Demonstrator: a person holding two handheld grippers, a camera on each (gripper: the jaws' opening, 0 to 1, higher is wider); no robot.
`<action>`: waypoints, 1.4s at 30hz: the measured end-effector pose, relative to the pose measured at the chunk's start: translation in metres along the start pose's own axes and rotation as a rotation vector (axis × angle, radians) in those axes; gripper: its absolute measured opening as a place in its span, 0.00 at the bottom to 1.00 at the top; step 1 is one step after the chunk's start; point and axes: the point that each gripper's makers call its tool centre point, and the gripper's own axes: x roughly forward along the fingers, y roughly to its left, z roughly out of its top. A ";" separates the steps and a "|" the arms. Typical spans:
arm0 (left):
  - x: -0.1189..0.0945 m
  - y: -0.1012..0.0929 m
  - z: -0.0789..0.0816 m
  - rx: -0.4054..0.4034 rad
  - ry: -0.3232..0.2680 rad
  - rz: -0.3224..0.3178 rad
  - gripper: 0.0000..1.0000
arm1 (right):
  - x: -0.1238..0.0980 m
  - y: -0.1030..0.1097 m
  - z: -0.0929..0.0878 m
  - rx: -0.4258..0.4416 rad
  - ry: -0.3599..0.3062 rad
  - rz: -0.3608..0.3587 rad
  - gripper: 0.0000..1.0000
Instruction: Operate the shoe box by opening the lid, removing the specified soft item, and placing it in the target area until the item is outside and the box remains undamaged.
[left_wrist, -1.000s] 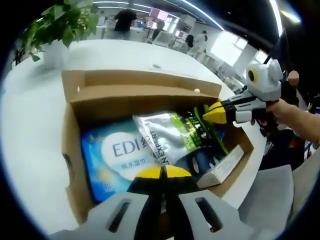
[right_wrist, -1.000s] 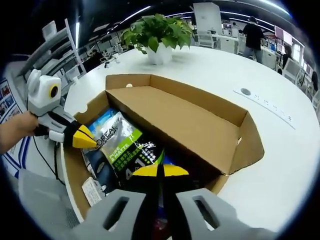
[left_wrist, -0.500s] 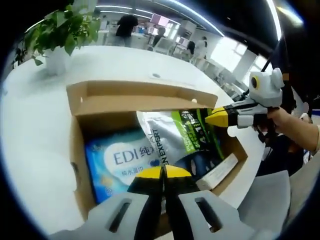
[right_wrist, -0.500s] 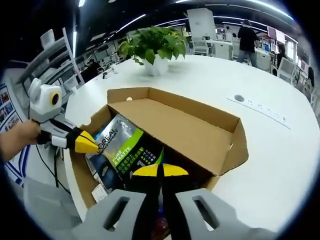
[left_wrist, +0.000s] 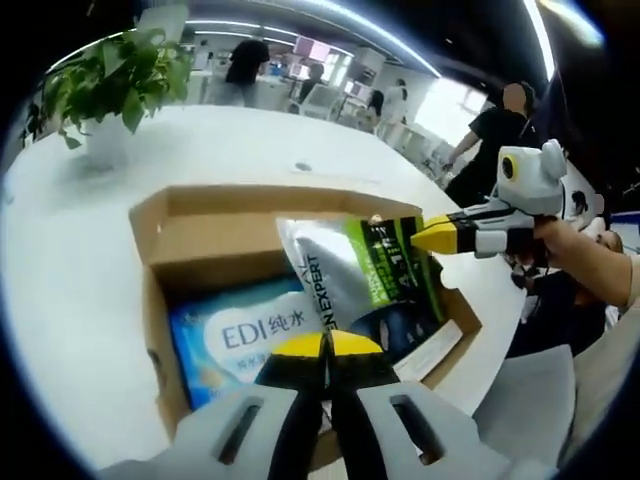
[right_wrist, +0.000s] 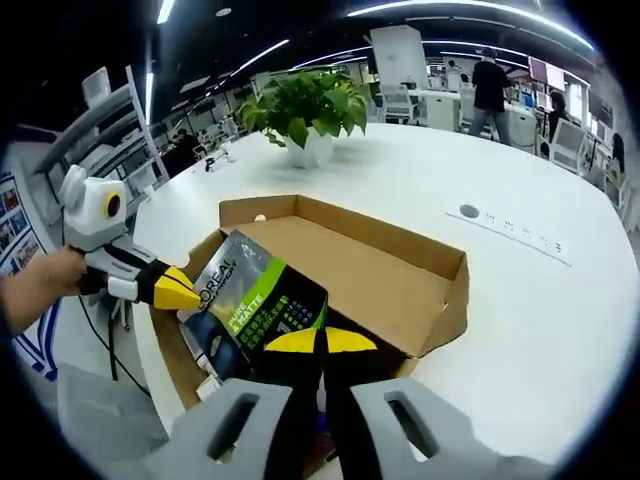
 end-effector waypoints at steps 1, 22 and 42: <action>0.000 -0.003 0.002 0.004 -0.003 -0.004 0.00 | -0.002 -0.001 0.002 0.003 -0.006 -0.002 0.00; 0.024 -0.048 0.028 0.051 -0.023 -0.083 0.00 | -0.048 -0.035 0.014 0.017 -0.057 -0.077 0.00; 0.054 -0.091 0.034 0.067 0.014 -0.140 0.00 | -0.083 -0.073 -0.001 0.051 -0.053 -0.159 0.00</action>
